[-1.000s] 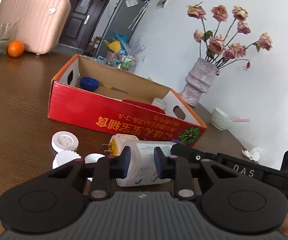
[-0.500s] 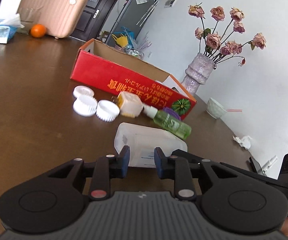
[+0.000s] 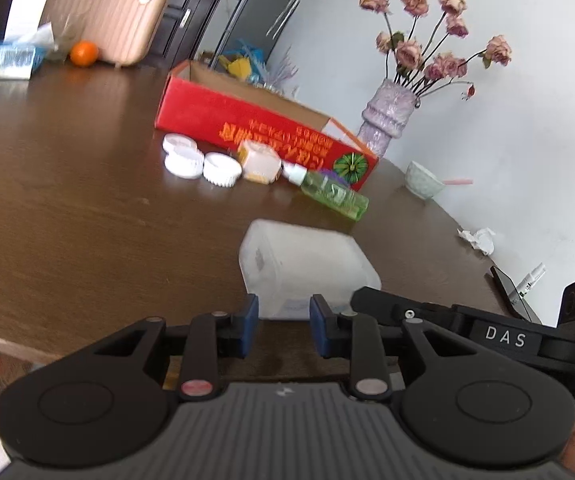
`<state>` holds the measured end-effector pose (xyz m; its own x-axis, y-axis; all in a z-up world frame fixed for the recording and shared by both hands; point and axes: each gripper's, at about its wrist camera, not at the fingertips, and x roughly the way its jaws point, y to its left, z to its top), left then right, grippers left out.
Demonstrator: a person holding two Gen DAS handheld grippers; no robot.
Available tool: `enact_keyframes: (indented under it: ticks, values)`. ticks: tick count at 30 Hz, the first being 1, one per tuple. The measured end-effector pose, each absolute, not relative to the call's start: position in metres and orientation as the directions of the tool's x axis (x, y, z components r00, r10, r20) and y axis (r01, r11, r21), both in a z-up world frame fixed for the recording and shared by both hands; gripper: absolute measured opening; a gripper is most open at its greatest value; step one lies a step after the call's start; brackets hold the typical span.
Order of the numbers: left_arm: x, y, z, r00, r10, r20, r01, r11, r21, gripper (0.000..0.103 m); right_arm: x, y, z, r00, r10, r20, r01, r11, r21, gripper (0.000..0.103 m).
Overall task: Organize rigid objects
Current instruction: 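Lift the white container with both tools and carry it over the box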
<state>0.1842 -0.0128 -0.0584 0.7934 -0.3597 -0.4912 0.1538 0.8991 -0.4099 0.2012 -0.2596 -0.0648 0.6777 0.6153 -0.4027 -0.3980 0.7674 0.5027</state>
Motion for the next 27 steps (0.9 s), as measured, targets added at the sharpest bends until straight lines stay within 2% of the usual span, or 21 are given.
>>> enact_keyframes:
  ticks: [1, 4, 6, 10, 14, 17, 18, 20, 21, 22, 23, 27]
  values:
    - [0.185, -0.01, -0.057, 0.797, -0.358, -0.487, 0.152, 0.899, -0.411, 0.039, 0.201, -0.26, -0.063, 0.685, 0.61, -0.398, -0.4, 0.772, 0.494, 0.032]
    - [0.194, -0.005, -0.055, 0.804, -0.345, -0.485, 0.136, 0.9, -0.415, 0.048, 0.206, -0.263, -0.062, 0.697, 0.601, -0.39, -0.387, 0.774, 0.502, 0.035]
    - [0.203, -0.004, -0.055, 0.805, -0.348, -0.479, 0.15, 0.903, -0.403, 0.048, 0.214, -0.265, -0.064, 0.699, 0.602, -0.386, -0.37, 0.766, 0.525, 0.041]
    - [0.221, 0.002, -0.054, 0.8, -0.363, -0.478, 0.148, 0.891, -0.43, 0.05, 0.229, -0.266, -0.067, 0.69, 0.618, -0.376, -0.353, 0.741, 0.571, 0.042]
    - [0.233, 0.01, -0.051, 0.811, -0.376, -0.449, 0.145, 0.871, -0.469, 0.055, 0.239, -0.263, -0.059, 0.707, 0.619, -0.343, -0.368, 0.736, 0.568, 0.058]
    - [0.246, 0.008, -0.05, 0.808, -0.34, -0.481, 0.112, 0.89, -0.442, 0.055, 0.249, -0.257, -0.055, 0.713, 0.609, -0.346, -0.375, 0.749, 0.545, 0.057]
    - [0.25, 0.006, -0.052, 0.804, -0.333, -0.493, 0.105, 0.895, -0.435, 0.058, 0.254, -0.252, -0.056, 0.716, 0.596, -0.364, -0.367, 0.765, 0.53, 0.055]
    - [0.253, 0.007, -0.054, 0.798, -0.364, -0.48, 0.122, 0.878, -0.464, 0.049, 0.26, -0.247, -0.06, 0.733, 0.562, -0.382, -0.342, 0.791, 0.506, 0.05]
    - [0.253, 0.008, -0.053, 0.792, -0.394, -0.467, 0.147, 0.865, -0.48, 0.035, 0.261, -0.247, -0.062, 0.735, 0.57, -0.368, -0.349, 0.783, 0.515, 0.044]
    - [0.252, 0.008, -0.054, 0.785, -0.423, -0.452, 0.176, 0.852, -0.493, 0.029, 0.263, -0.247, -0.063, 0.723, 0.59, -0.359, -0.361, 0.766, 0.532, 0.039]
    - [0.25, 0.006, -0.054, 0.786, -0.425, -0.448, 0.178, 0.851, -0.494, 0.029, 0.265, -0.247, -0.063, 0.709, 0.611, -0.351, -0.373, 0.748, 0.549, 0.036]
    - [0.238, -0.006, -0.055, 0.799, -0.418, -0.432, 0.176, 0.849, -0.498, 0.029, 0.258, -0.24, -0.061, 0.738, 0.578, -0.349, -0.38, 0.783, 0.493, 0.036]
